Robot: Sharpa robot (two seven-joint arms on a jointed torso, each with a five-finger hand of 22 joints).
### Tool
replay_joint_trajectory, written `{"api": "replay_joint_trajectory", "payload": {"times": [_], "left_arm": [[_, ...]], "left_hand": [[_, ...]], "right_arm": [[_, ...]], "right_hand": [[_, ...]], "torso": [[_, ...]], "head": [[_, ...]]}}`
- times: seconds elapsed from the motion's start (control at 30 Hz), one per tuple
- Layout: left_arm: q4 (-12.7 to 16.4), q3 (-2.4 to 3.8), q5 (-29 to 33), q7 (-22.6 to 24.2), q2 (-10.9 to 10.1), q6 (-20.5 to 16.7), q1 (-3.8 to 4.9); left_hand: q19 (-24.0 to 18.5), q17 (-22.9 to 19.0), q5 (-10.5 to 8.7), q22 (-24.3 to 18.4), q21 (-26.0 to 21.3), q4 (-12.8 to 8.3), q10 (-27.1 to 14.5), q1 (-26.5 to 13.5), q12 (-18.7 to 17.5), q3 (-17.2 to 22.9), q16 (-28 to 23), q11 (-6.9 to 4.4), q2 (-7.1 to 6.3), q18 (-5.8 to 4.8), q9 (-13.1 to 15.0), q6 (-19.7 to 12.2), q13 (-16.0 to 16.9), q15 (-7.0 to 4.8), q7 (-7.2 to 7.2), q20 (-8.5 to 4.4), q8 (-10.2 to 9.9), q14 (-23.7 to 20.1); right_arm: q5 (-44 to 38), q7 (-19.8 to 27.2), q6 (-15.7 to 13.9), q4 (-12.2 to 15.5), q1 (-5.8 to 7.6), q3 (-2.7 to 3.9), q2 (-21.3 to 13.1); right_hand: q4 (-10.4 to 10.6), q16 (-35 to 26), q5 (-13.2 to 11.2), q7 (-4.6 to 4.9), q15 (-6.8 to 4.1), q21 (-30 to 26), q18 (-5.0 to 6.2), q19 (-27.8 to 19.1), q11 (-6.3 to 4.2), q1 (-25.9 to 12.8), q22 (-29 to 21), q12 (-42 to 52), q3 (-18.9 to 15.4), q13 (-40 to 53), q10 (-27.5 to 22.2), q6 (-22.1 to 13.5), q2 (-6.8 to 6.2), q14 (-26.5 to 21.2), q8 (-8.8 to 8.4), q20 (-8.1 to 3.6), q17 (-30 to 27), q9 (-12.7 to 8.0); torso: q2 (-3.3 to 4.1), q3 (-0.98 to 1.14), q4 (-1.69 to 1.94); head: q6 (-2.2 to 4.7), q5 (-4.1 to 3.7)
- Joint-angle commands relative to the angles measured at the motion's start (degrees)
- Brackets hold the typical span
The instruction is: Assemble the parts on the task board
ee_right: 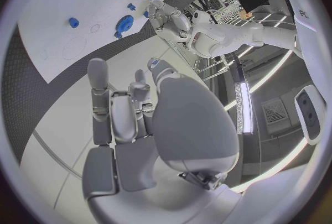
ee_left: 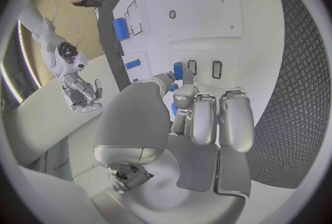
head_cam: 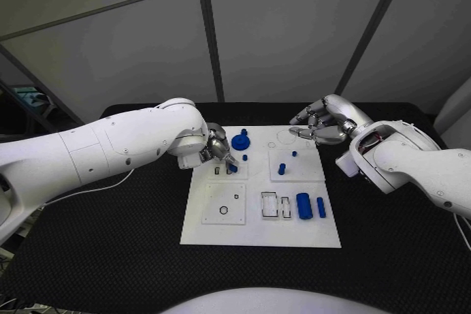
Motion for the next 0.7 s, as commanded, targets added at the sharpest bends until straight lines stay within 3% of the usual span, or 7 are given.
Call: {"api": "replay_joint_trajectory", "payload": {"times": [0.03,0.4,0.7], "left_arm": [[0.69,0.02,1.26,1.34,-0.62,-2.15,0.08],[4.65,-0.03,0.66,2.94,-4.25,-7.5,0.02],[7.08,-0.84,-3.55,3.34,-5.34,-12.1,-0.21]], "left_hand": [[0.52,0.16,1.9,0.16,-0.11,-9.09,0.54,-1.5,-0.46,10.92,0.02,0.05,-1.63,-4.02,0.84,0.19,-0.49,-0.18,0.04,-0.02,0.58,2.6],[1.05,0.32,8.91,1.41,0.42,-12.68,1.8,-5.59,-1.54,16.02,0.07,-0.53,-4.72,-4.22,3.1,1.75,-1.81,-0.6,-0.44,-0.44,1.58,2.67],[1.38,0.4,10.38,2.24,0.89,-13.48,2.45,-6.34,-1.56,16.76,0.1,-0.75,-5.32,-4.38,3.63,2.42,-1.84,-0.79,-0.64,-0.61,1.6,2.69]], "right_arm": [[-0.08,0.24,0.26,0.01,0.09,0.05,0.05],[-0.08,0.27,0.22,-0.01,0.09,0.05,-0.09],[-0.08,0.32,0.2,-0.07,0.09,0.04,-0.04]], "right_hand": [[0.23,-0.24,0.2,-0.11,-0.42,-0.34,0.31,-0.11,0.2,0.04,-0.08,0.0,0.04,0.03,-0.11,-0.34,-0.02,1.29,0.34,-0.03,-0.09,0.08],[0.3,-0.36,0.43,-0.08,-0.41,-0.49,0.33,-0.14,0.22,0.02,-0.23,-0.05,0.08,-0.06,-0.19,-0.46,-0.06,1.28,0.36,-0.03,-0.2,0.07],[0.3,-0.36,0.43,-0.08,-0.41,-0.49,0.33,-0.14,0.22,0.02,-0.23,-0.05,0.08,-0.06,-0.19,-0.46,-0.06,1.28,0.36,-0.03,-0.2,0.07]], "torso": [[-0.01,0.0,0.02],[-0.06,0.05,0.1],[0.03,-0.02,-0.07]], "head": [[0.0,0.09],[-0.19,0.58],[-0.22,0.99]]}}
